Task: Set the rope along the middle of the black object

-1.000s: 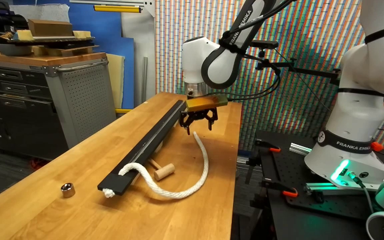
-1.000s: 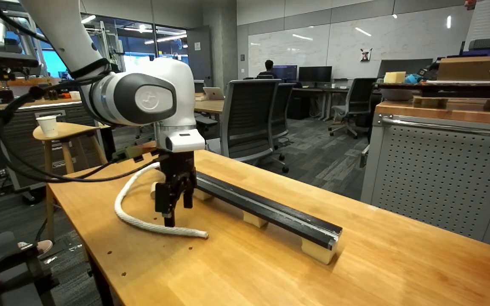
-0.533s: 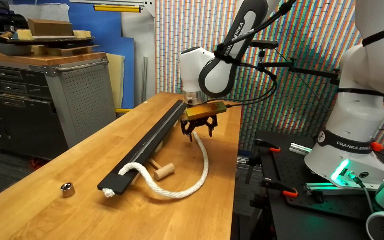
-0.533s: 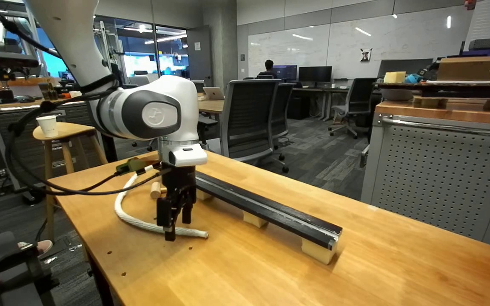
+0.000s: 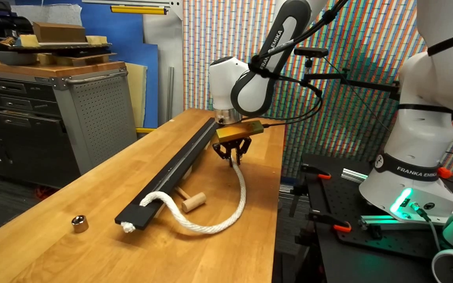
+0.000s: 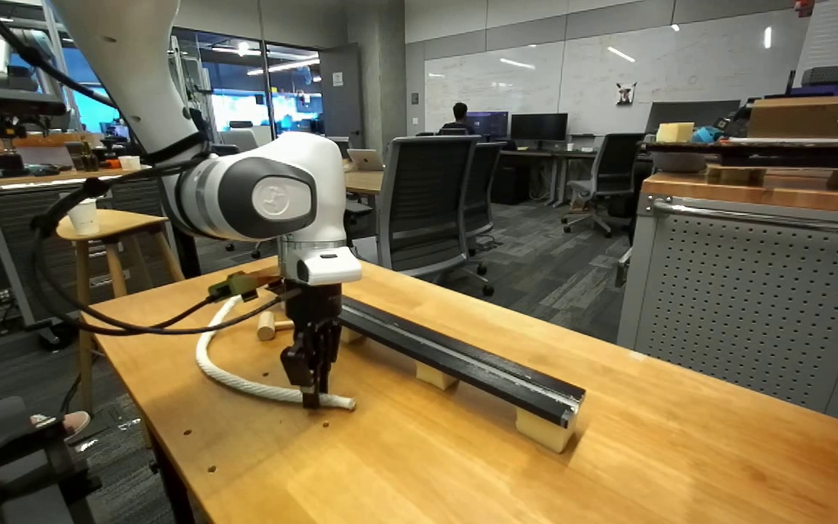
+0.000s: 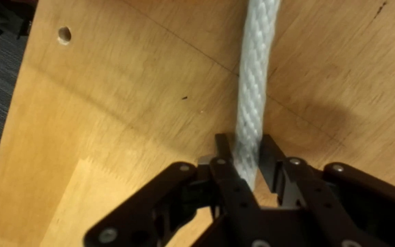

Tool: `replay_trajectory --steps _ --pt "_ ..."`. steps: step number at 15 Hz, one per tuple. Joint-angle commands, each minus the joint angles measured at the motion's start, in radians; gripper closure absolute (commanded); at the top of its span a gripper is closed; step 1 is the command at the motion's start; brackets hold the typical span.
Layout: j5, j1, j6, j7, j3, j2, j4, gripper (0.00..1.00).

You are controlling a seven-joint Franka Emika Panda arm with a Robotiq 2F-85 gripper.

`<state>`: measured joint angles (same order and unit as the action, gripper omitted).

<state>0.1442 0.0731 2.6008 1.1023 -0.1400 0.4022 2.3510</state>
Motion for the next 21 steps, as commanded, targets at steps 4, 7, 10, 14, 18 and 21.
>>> replay_trajectory --steps 4,7,10,14,18,21 --pt "0.023 0.057 0.033 0.056 -0.067 0.011 -0.003 0.97" --pt "-0.007 0.043 0.033 0.075 -0.075 -0.024 0.002 0.97" --pt "-0.014 0.027 0.004 0.079 -0.09 -0.093 0.009 0.97" --pt "0.014 0.001 -0.013 0.091 -0.124 -0.189 -0.006 0.97" --pt "0.018 -0.049 -0.027 0.127 -0.14 -0.248 -0.04 0.97" --pt "-0.002 -0.099 -0.043 0.144 -0.134 -0.266 -0.067 0.97"
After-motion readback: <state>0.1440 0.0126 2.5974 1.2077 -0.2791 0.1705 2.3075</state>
